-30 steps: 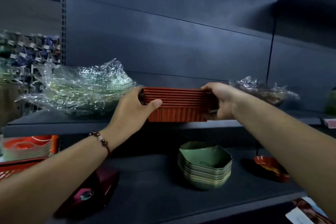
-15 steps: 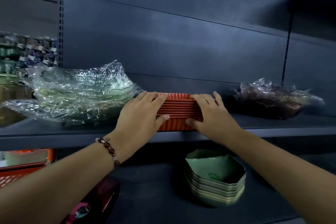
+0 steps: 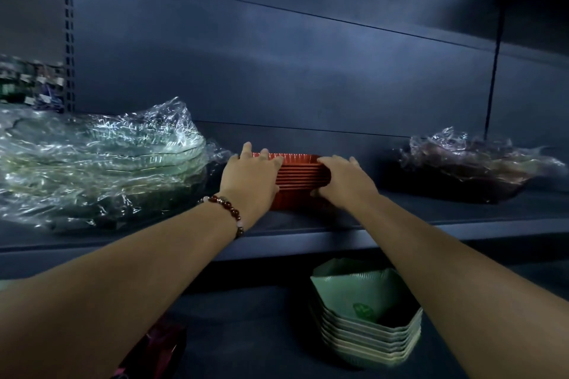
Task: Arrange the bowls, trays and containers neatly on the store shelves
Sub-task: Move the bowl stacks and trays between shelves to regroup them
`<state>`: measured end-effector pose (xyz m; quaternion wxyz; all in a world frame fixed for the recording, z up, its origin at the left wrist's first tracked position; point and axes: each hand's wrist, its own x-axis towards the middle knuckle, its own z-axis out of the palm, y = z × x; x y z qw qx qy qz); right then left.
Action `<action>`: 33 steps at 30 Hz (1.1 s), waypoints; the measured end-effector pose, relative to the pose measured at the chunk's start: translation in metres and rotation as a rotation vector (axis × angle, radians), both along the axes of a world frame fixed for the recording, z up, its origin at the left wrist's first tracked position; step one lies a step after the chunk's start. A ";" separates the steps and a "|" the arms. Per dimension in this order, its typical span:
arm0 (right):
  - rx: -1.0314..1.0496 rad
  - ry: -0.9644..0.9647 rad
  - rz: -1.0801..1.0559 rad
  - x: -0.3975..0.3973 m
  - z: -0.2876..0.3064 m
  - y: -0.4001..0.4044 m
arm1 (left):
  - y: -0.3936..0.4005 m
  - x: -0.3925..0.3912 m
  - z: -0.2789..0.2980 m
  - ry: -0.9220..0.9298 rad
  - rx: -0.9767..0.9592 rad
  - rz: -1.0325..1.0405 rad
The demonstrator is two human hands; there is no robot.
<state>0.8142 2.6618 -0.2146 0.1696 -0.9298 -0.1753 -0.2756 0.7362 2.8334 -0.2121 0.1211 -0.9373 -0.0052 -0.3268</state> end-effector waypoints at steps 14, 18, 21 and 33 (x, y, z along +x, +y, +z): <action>-0.169 0.089 -0.101 -0.006 0.006 0.012 | 0.006 0.000 0.003 0.133 -0.014 0.061; -0.312 0.101 -0.154 -0.026 0.010 0.017 | 0.019 -0.042 -0.006 0.128 0.068 0.010; -0.410 -0.128 -0.051 -0.055 0.005 0.034 | 0.043 -0.089 -0.010 0.012 0.154 -0.009; 0.638 0.863 0.486 -0.132 0.037 0.163 | 0.191 -0.188 0.006 -0.105 -0.382 0.013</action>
